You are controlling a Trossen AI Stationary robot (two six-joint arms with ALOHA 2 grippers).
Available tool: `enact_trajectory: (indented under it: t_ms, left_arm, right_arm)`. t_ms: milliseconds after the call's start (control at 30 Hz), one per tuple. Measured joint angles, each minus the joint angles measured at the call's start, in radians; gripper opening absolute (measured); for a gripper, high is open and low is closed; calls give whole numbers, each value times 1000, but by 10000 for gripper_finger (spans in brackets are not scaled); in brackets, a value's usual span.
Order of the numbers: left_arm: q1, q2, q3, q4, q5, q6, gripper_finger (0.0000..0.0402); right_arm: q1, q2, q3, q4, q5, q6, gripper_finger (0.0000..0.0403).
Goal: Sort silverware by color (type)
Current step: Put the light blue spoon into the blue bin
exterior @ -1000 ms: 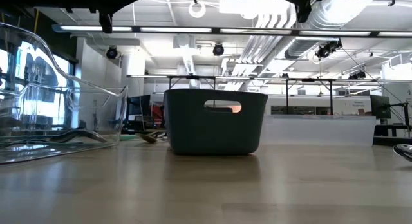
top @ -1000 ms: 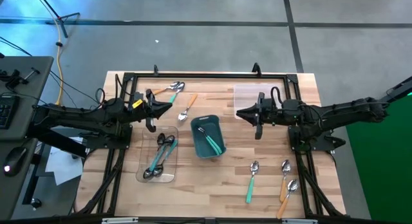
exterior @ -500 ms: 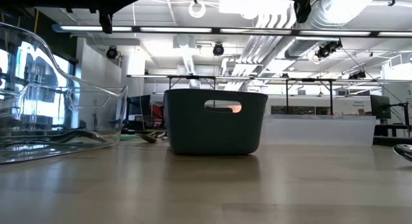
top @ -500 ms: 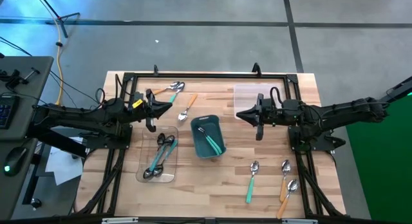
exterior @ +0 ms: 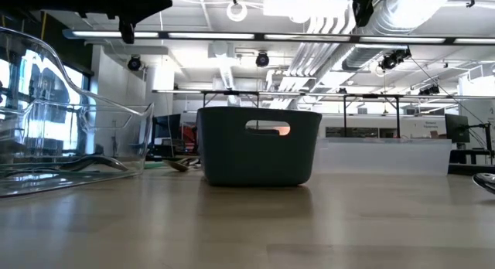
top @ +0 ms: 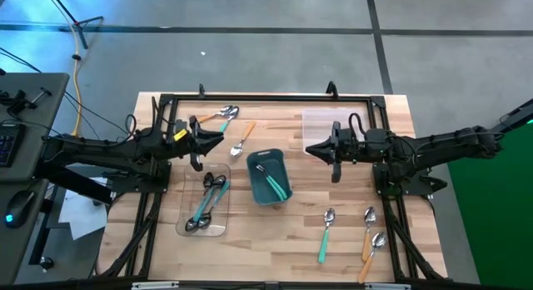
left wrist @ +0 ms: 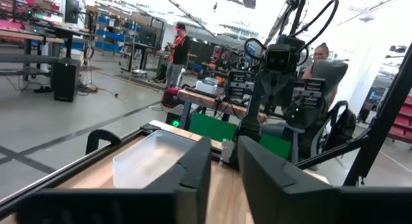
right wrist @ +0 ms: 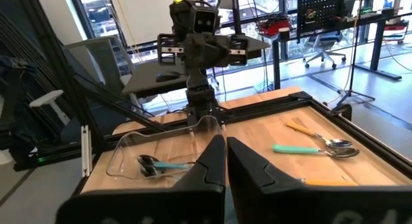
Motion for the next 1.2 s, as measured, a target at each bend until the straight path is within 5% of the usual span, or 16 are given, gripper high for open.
enact_trajectory:
  t_ms: [267, 467, 633, 767, 1000, 1200]
  left_arm:
    - [0, 0, 0, -17, 0, -1, 147]
    - [0, 0, 0, -16, -6, 1, 168]
    - [6, 32, 22, -28, -173, 10, 165]
    - [88, 102, 150, -258, -230, -87, 163]
    - [368, 344, 465, -878, -136, -179, 162]
    - [586, 579, 593, -949, 106, -88, 162]
  right_arm:
    - [0, 0, 0, -7, -20, -4, 0]
    - [0, 0, 0, -7, -20, -10, 0]
    - [0, 0, 0, -8, -20, -6, 0]
    - [0, 0, 0, -19, -20, 21, 0]
    - [0, 0, 0, -37, -20, 36, 0]
    - [0, 0, 1, -55, -20, 49, 0]
